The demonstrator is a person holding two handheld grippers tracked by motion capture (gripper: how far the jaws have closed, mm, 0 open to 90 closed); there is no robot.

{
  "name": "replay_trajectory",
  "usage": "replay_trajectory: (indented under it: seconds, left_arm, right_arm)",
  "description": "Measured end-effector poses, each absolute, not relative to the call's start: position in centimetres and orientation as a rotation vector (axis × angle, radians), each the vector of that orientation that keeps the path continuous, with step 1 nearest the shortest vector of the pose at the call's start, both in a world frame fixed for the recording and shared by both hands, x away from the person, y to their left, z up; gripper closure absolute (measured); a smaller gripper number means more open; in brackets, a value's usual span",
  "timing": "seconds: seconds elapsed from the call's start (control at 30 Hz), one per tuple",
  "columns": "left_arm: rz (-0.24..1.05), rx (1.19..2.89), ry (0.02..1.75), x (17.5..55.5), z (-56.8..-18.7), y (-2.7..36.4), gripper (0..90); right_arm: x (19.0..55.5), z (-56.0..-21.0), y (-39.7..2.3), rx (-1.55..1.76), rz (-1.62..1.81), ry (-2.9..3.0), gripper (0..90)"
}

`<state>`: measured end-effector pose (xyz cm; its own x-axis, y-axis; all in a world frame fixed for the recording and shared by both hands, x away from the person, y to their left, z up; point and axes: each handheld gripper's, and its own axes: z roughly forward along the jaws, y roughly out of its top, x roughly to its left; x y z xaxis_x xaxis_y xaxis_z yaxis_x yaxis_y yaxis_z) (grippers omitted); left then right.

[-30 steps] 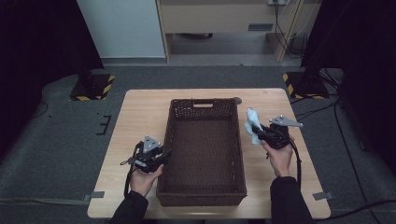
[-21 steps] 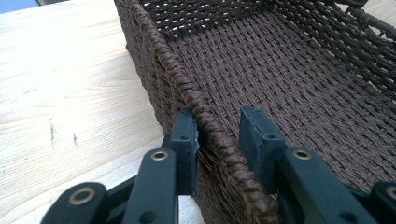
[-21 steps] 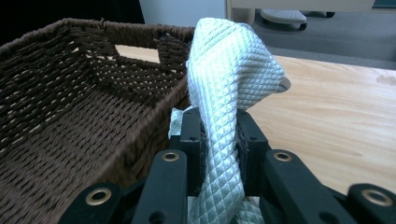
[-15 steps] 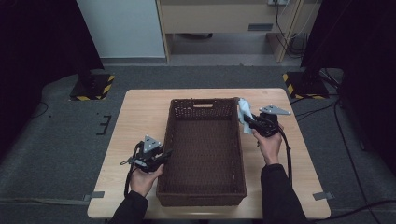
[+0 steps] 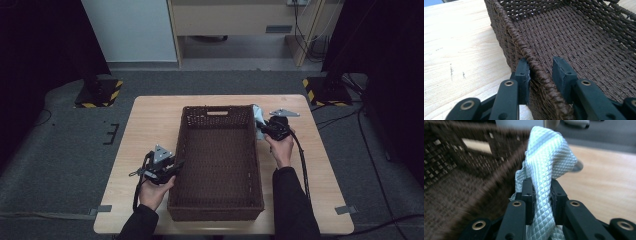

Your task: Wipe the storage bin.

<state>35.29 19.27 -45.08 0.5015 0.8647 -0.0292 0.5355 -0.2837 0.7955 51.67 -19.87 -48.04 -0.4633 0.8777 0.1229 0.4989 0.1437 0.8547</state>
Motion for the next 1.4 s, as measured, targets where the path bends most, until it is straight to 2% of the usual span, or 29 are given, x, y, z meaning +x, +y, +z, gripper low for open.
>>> replay_trajectory:
  seconds: [0.23,0.37,0.47,0.7,0.83,1.3,1.4]
  left_arm:
    - [0.536,1.962,1.15,35.3,-45.1,19.3,66.7]
    - [0.535,1.962,1.149,35.3,-45.1,19.3,66.7]
    - [0.535,1.964,1.15,35.3,-45.1,19.3,66.7]
    - [0.536,1.962,1.149,35.3,-45.1,19.3,66.7]
    - [0.536,1.962,1.149,35.3,-45.1,19.3,66.7]
    - [0.534,1.96,1.153,35.3,-45.1,19.2,66.8]
    - [0.536,1.956,1.156,35.3,-45.1,19.2,66.9]
  right_arm:
    - [51.8,-51.8,-19.5,1.388,1.123,2.153,78.0]
    - [51.8,-52.8,-19.2,1.413,1.097,2.195,77.9]
    - [51.6,-51.7,-19.5,1.393,1.144,2.162,78.0]
    - [51.4,-46.5,-20.0,1.244,1.346,2.019,78.0]
    - [51.5,-45.7,-19.8,1.208,1.324,2.03,78.0]
    - [51.0,-52.6,-19.4,1.352,1.123,2.234,78.0]
    - [50.7,-52.9,-19.3,1.358,1.106,2.247,78.0]
